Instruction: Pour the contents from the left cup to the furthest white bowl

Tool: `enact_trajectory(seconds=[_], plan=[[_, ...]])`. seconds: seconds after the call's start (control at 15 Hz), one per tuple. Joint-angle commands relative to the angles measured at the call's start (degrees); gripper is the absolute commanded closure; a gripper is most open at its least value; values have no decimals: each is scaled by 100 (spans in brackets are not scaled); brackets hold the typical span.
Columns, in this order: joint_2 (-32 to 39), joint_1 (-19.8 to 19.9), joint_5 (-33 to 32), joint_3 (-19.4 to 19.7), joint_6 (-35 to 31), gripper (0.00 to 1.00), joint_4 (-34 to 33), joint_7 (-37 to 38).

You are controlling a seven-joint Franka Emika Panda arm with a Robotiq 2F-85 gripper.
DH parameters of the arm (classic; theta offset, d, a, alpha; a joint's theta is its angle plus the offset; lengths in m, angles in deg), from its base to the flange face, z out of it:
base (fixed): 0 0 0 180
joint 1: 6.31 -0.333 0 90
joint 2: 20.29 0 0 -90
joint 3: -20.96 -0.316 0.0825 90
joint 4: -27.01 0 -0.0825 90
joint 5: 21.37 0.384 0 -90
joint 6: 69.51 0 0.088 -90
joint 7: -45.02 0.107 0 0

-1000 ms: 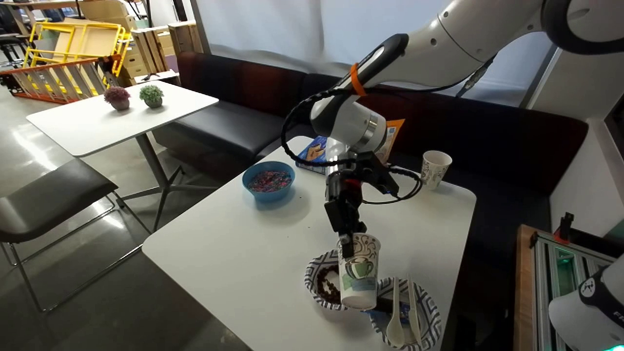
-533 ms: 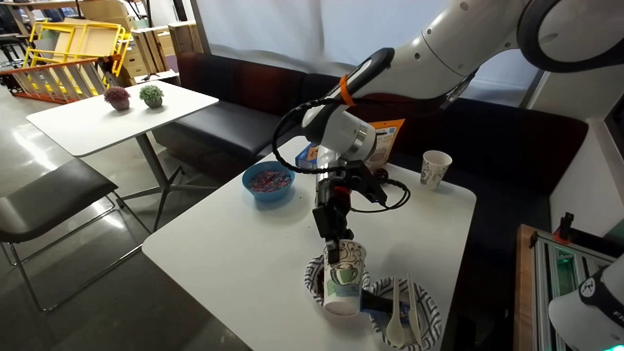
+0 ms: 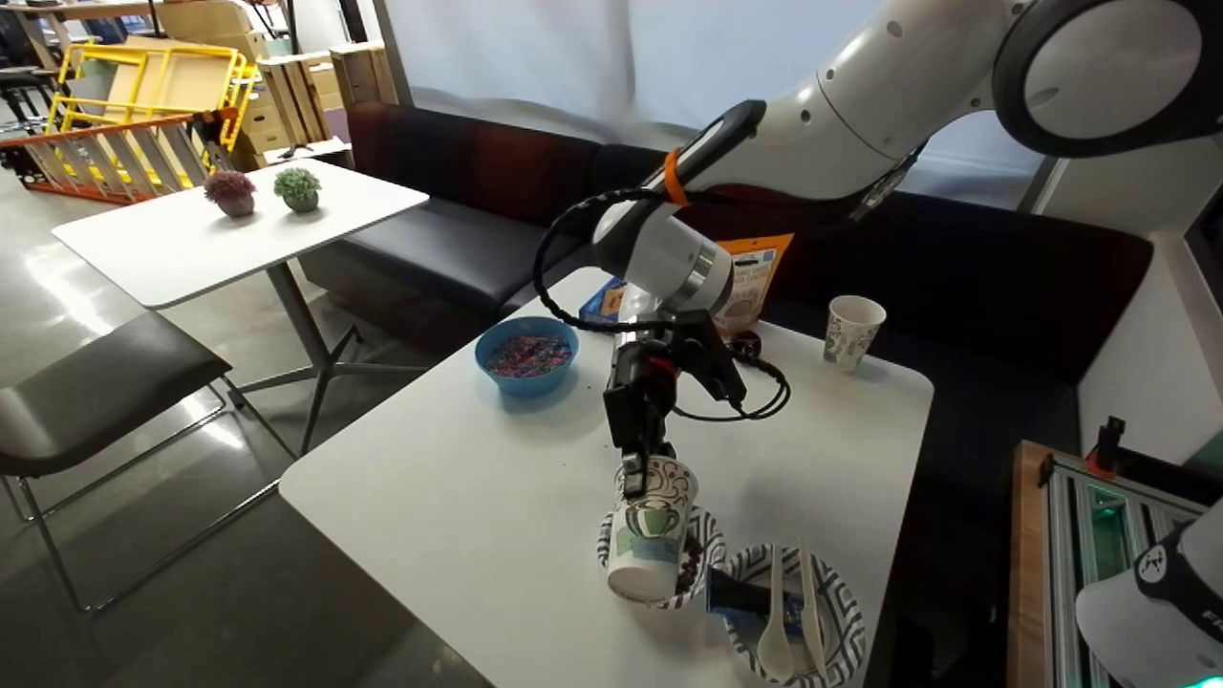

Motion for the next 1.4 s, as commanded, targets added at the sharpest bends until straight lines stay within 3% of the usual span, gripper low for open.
enact_trajectory(seconds=[0.0,1.33], plan=[[228,189,297,-28,499,100,-167,-289],[668,279,1135,87,1159,100,-190,-662]])
